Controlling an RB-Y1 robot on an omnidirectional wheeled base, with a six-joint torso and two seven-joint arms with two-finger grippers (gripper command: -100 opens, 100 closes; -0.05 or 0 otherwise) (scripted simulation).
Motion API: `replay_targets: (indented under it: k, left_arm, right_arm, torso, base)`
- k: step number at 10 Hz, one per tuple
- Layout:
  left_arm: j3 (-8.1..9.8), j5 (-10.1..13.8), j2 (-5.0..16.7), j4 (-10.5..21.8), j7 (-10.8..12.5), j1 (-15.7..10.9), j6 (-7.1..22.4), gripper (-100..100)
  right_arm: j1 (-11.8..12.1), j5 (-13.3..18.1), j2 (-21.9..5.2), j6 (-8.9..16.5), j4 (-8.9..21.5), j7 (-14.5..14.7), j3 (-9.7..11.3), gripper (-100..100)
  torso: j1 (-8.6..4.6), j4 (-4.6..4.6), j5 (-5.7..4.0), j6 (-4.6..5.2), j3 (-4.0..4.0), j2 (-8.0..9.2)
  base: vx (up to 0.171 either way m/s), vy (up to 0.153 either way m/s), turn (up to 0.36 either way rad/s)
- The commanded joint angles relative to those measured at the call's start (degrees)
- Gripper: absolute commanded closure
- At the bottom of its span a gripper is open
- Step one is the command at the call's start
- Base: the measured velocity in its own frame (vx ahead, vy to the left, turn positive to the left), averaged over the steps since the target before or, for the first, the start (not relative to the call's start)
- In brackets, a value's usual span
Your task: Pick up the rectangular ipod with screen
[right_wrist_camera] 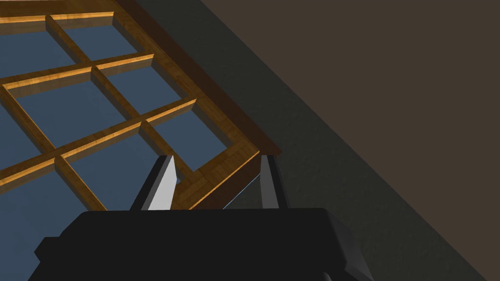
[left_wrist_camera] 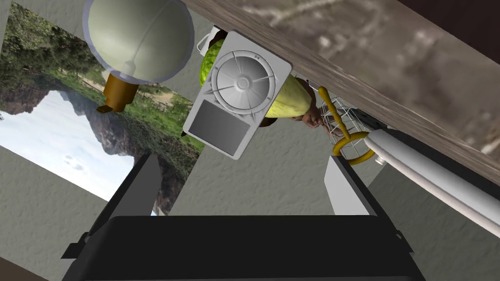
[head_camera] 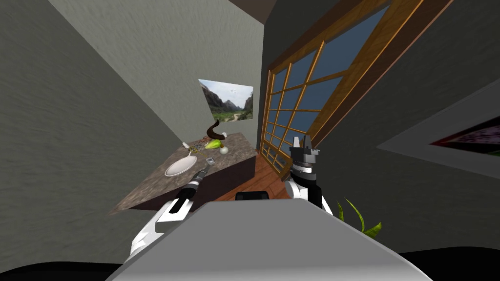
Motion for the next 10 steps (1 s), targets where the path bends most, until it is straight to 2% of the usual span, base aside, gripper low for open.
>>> replay_targets:
  k: [1,2,4,6,7,8,9,10]
  left_arm:
    - [-0.42,-1.59,1.27,1.44,-0.49,-1.38,1.29,-100]
    - [-0.95,-3.46,2.74,2.67,-0.91,-2.77,2.75,-100]
    - [-1.46,-5.2,4.11,3.75,-1.27,-4.08,4.1,-100]
    - [-2.25,-8.0,6.41,5.46,-1.87,-6.18,6.26,-100]
    - [-2.46,-8.92,7.24,6.04,-2.09,-6.9,6.98,-100]
    - [-2.33,-8.19,6.82,5.27,-1.83,-6.23,6.59,-100]
    - [-2.35,-8.3,6.93,5.3,-1.87,-6.3,6.8,0]
    - [-2.35,-8.28,6.91,5.3,-1.86,-6.29,6.78,-100]
  right_arm:
    - [0.0,0.0,0.0,0.0,0.0,0.0,0.0,0]
    - [0.0,0.0,0.0,0.0,0.0,0.0,0.0,0]
    - [0.0,0.0,0.0,0.0,0.0,0.0,0.0,0]
    - [0.0,0.0,0.0,0.0,0.0,0.0,0.0,0]
    - [0.0,0.0,0.0,0.0,0.0,0.0,0.0,0]
    - [0.01,0.0,0.0,0.0,0.0,0.0,0.0,0]
    - [0.01,0.0,0.0,0.0,0.0,0.0,0.0,0]
    - [0.0,0.0,0.0,0.0,0.0,0.0,0.0,0]
  torso:
    - [0.0,0.0,0.0,0.0,0.0,0.0]
    - [-0.01,0.0,0.0,0.0,0.01,0.01]
    - [0.02,0.0,0.0,0.0,-0.01,-0.02]
    - [0.02,-0.01,0.01,0.01,-0.03,-0.06]
    - [0.06,-0.02,0.01,0.0,-0.06,-0.1]
    - [0.09,-0.03,0.02,-0.01,-0.1,-0.17]
    - [0.1,-0.03,0.03,-0.02,-0.06,-0.09]
    - [0.1,-0.01,0.02,-0.02,-0.01,-0.01]
  base:
    - [0.004,-0.034,-0.036]
    - [0.009,-0.036,-0.068]
    - [0.014,-0.023,-0.042]
    - [0.031,-0.02,-0.066]
    - [0.061,-0.005,-0.041]
    - [0.031,-0.001,-0.006]
    - [0.005,0.0,0.001]
    - [0.0,0.0,0.0]
